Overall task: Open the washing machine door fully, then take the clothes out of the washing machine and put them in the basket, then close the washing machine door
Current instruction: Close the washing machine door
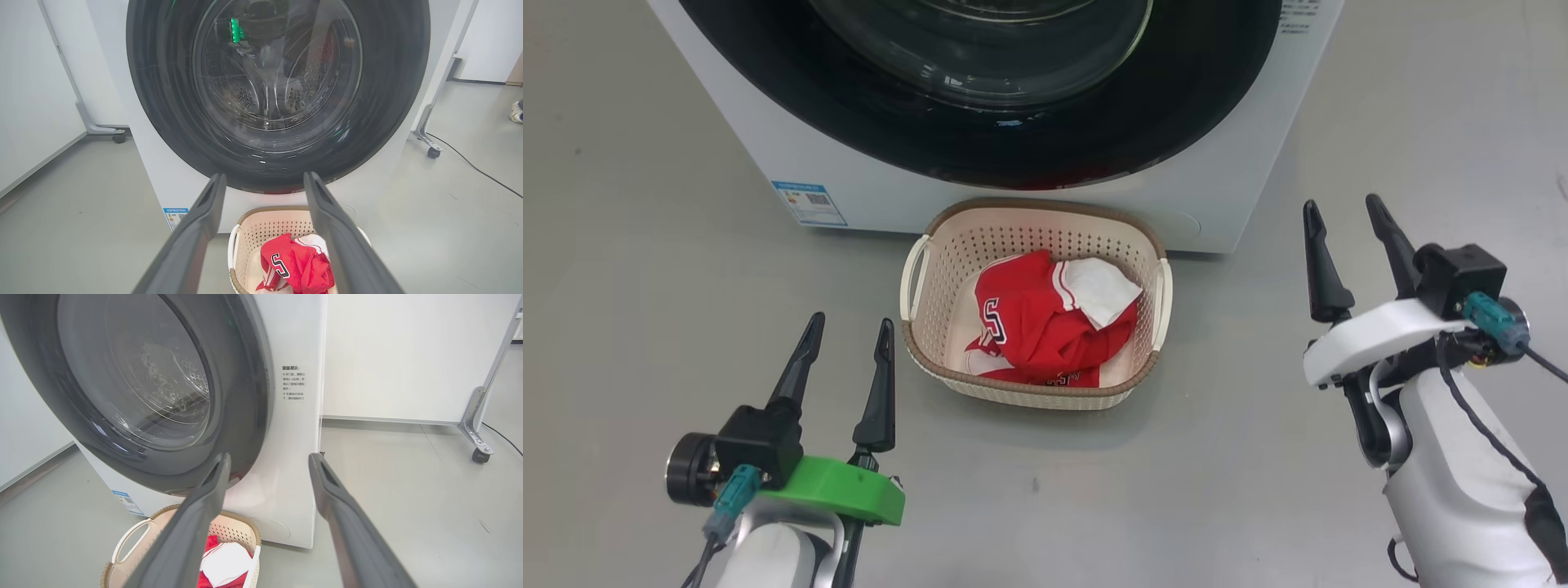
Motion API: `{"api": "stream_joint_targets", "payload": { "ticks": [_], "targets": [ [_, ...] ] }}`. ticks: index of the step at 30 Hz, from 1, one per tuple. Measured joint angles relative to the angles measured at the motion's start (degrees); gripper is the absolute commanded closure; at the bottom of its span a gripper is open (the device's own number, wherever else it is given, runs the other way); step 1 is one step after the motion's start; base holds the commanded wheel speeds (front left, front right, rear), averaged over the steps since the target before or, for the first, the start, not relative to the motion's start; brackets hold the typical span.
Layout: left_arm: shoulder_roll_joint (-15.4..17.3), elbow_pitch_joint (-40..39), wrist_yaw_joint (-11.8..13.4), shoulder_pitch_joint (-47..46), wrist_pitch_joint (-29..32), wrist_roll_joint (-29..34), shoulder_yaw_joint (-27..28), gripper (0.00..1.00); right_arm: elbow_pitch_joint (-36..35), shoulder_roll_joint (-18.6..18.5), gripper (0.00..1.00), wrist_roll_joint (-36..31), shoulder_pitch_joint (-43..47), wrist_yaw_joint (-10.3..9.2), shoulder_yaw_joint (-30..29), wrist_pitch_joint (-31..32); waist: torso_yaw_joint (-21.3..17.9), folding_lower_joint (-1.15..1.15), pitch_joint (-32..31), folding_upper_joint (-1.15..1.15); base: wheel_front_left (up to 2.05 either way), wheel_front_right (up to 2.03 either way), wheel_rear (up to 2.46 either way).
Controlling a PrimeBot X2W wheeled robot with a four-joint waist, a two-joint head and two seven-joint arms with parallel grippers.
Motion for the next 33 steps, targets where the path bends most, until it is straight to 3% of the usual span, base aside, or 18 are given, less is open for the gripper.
{"api": "stream_joint_targets", "payload": {
  "ticks": [19, 33],
  "targets": [
    [1.43, 0.99, -0.07, 7.21, 0.0, -0.03, 0.74, 0.0, -9.72, 2.33, 0.0, -1.42, 17.83, -3.01, -1.33, 0.0, -5.88, 0.0, -8.96, 0.0, 0.0, 0.0, 0.0],
    [1.53, -0.11, -0.03, 9.78, 0.0, -0.56, 1.04, 0.0, -14.95, 2.34, 0.0, -2.38, 24.74, -4.54, -2.31, 0.0, -8.27, 0.0, -11.59, 0.0, 0.0, 0.0, 0.0]
  ]
}}
